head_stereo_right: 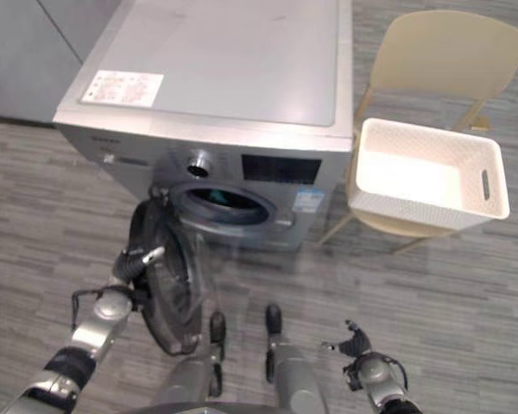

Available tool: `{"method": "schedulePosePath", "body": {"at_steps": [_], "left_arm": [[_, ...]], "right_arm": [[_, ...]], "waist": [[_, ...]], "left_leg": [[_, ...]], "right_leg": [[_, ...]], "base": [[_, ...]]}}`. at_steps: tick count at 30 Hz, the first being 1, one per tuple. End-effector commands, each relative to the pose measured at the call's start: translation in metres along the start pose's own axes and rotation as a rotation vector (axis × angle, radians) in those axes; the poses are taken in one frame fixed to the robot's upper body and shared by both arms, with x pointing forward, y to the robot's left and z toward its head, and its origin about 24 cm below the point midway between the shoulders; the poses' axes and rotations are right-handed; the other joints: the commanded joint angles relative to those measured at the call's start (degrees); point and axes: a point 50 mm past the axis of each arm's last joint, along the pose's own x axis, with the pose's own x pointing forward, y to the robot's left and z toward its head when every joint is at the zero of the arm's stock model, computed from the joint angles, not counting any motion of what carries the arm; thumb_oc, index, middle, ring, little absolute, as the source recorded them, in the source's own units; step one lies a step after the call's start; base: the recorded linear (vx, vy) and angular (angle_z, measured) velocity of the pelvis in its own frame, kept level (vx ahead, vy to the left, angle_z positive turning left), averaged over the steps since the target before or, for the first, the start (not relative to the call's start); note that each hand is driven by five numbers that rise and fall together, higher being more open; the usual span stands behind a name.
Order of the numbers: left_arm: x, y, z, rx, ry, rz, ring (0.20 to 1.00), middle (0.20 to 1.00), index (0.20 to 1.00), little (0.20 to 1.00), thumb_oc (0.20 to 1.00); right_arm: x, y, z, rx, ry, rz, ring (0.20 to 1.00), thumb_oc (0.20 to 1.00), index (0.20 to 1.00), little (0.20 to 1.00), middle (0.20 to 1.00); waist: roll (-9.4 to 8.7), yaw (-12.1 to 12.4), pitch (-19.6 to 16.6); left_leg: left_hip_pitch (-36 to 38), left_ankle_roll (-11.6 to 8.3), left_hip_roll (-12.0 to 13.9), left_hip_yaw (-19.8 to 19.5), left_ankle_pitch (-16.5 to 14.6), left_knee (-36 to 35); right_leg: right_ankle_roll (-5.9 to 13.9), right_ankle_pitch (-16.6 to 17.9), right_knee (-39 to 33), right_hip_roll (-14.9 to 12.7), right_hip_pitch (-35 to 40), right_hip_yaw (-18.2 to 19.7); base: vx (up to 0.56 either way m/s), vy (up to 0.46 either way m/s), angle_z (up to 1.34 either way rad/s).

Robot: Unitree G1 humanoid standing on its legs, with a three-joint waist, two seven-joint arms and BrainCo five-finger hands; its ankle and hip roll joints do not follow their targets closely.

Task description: Grab the laundry basket,head to the washer,open it,put in the laundry and shut it.

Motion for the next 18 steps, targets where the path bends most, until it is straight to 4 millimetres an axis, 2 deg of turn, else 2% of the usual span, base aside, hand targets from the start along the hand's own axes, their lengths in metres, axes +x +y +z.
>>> {"method": "schedulePosePath", "body": {"at_steps": [1,4,5,8,10,12,16,17,18], "left_arm": [[0.003,-0.094,0.106,-0.020,-0.348,-0.315,1.000,1.000,1.000,1.000,1.000],[0.006,-0.100,0.108,-0.078,-0.309,-0.290,1.000,1.000,1.000,1.000,1.000],[0.007,-0.101,0.114,-0.095,-0.316,-0.279,1.000,1.000,1.000,1.000,1.000],[0.008,-0.104,0.118,-0.087,-0.322,-0.272,1.000,1.000,1.000,1.000,1.000],[0.012,-0.101,0.115,-0.081,-0.304,-0.253,1.000,1.000,1.000,1.000,1.000],[0.019,-0.092,0.119,-0.077,-0.293,-0.220,1.000,1.000,1.000,1.000,1.000],[0.036,-0.063,0.140,-0.019,-0.331,-0.125,1.000,1.000,1.000,1.000,1.000],[0.042,-0.046,0.147,0.007,-0.344,-0.076,1.000,1.000,1.000,1.000,1.000],[0.042,-0.046,0.147,0.007,-0.344,-0.075,1.000,1.000,1.000,1.000,1.000]], "right_arm": [[0.005,-0.006,0.031,-0.010,-0.117,-0.033,1.000,1.000,1.000,1.000,1.000],[0.004,-0.001,0.032,0.010,-0.128,-0.029,1.000,1.000,1.000,1.000,1.000],[0.003,-0.001,0.032,0.015,-0.130,-0.028,1.000,1.000,1.000,1.000,1.000],[0.001,-0.001,0.027,0.007,-0.134,-0.027,1.000,1.000,1.000,1.000,1.000],[0.000,-0.001,0.024,-0.015,-0.128,-0.024,1.000,1.000,1.000,1.000,1.000],[0.000,-0.004,0.020,-0.019,-0.115,-0.030,1.000,1.000,1.000,1.000,1.000],[-0.001,-0.011,0.015,-0.030,-0.112,-0.034,1.000,1.000,1.000,1.000,1.000],[-0.001,-0.013,0.014,-0.033,-0.104,-0.038,1.000,1.000,1.000,1.000,1.000],[-0.001,-0.013,0.014,-0.033,-0.104,-0.038,1.000,1.000,1.000,1.000,1.000]], "waist": [[-2.33,-6.96,-0.32],[-2.84,-7.60,-0.17],[-2.87,-7.91,0.20],[-2.68,-8.68,0.29],[-2.05,-9.29,0.08],[-1.33,-10.31,-0.19],[0.01,-12.01,-0.95],[0.38,-12.35,-1.02],[0.41,-12.35,-1.18]], "left_leg": [[-2.45,-0.17,1.53,-4.15,4.16,1.27],[-2.13,-0.16,2.13,-2.88,4.34,1.37],[-2.24,-0.26,2.22,-2.34,4.49,1.51],[-1.78,-0.45,2.75,-0.24,4.05,1.84],[-0.69,-0.62,3.21,1.16,3.68,1.74],[-0.06,-0.95,3.43,2.96,3.89,1.64],[0.88,-1.04,3.55,4.45,3.94,0.36],[1.17,-1.08,3.49,4.68,3.88,-0.09],[0.94,-1.10,3.51,4.68,3.95,-0.08]], "right_leg": [[3.73,-3.17,-8.45,1.80,8.36,-0.21],[3.84,-2.94,-8.08,2.30,8.17,1.41],[3.77,-2.88,-7.42,2.28,7.58,1.62],[3.81,-3.22,-6.95,1.74,7.29,1.64],[3.93,-3.58,-6.87,1.75,7.63,2.04],[3.97,-3.70,-6.62,1.43,7.72,1.96],[4.08,-4.09,-6.46,1.15,7.96,1.83],[4.29,-4.04,-6.27,1.28,7.66,2.06],[4.28,-3.95,-6.29,1.30,7.45,2.06]], "base": [[-0.07,0.000,0.40],[-0.06,-0.014,-0.34],[-0.10,-0.004,-0.33],[-0.05,0.007,0.18],[0.00,0.023,-0.89],[0.03,0.044,-0.55],[0.04,0.064,-0.53],[0.02,0.047,-0.43],[0.04,0.048,-0.48]]}}
